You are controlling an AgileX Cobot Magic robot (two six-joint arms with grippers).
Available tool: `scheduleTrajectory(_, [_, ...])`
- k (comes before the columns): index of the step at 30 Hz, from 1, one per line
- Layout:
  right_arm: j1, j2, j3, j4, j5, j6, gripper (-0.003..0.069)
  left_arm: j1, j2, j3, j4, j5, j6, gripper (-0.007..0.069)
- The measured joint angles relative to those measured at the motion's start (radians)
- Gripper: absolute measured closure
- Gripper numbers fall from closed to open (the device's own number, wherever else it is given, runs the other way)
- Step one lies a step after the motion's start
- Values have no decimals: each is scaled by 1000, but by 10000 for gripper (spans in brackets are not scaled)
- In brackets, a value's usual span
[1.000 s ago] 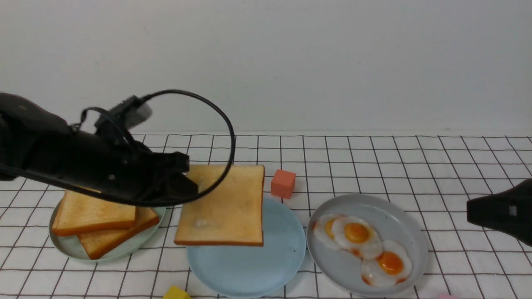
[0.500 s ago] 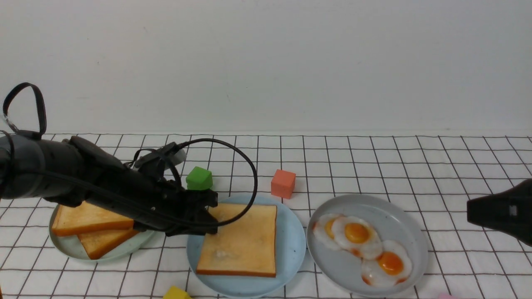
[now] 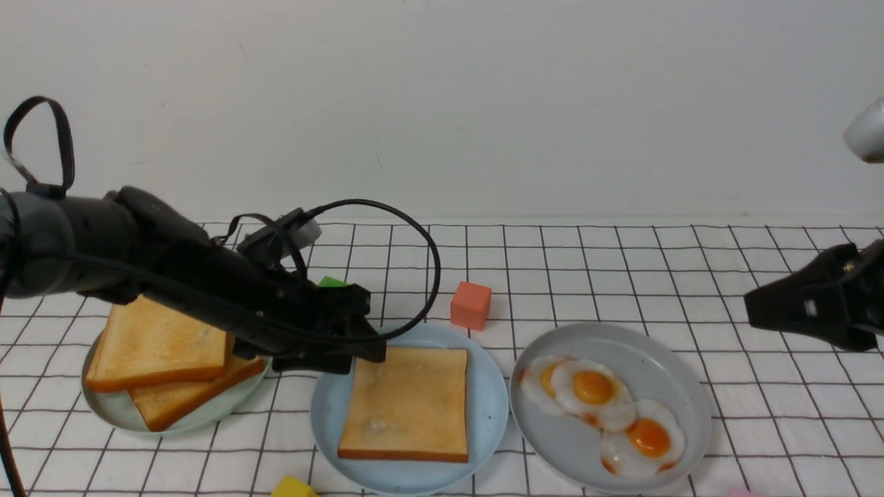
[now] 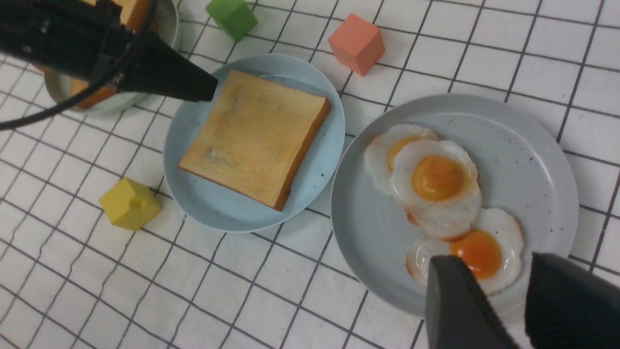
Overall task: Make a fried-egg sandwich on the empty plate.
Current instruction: Use the left arm to put a slice of bread into the empty plate in the middle, then use the right arm to grab a fried egg
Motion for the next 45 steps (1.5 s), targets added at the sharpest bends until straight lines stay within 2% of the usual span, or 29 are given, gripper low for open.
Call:
scheduleTrajectory(5, [0,104,-56,-20,45,-20,361,0,-93,-93,186,138,-45,236])
scheduleTrajectory(12, [1,231,-62,-30,53,-39,282,-55,-295,-116,188,292,29,328])
scheduleTrajectory(17, [63,296,-63,-101,34,-42,261,-198,-474,-41,253,314,45,438])
scheduleTrajectory(21, [140,338,-93,-176,22,-36,260,-229,-589,71,311,293,14,476])
scheduleTrajectory(24, [151,396,-143,-212,27,2,260,-229,-649,157,317,227,5,490])
scheduleTrajectory(27, [151,491,-221,-236,40,18,262,-229,-699,225,310,166,3,516])
scheduleTrajectory(33, [151,707,-378,-246,65,-39,290,-229,-711,256,299,145,1,585])
scheduleTrajectory(45, [90,888,-486,-237,98,-31,389,-229,-711,256,297,154,-24,596])
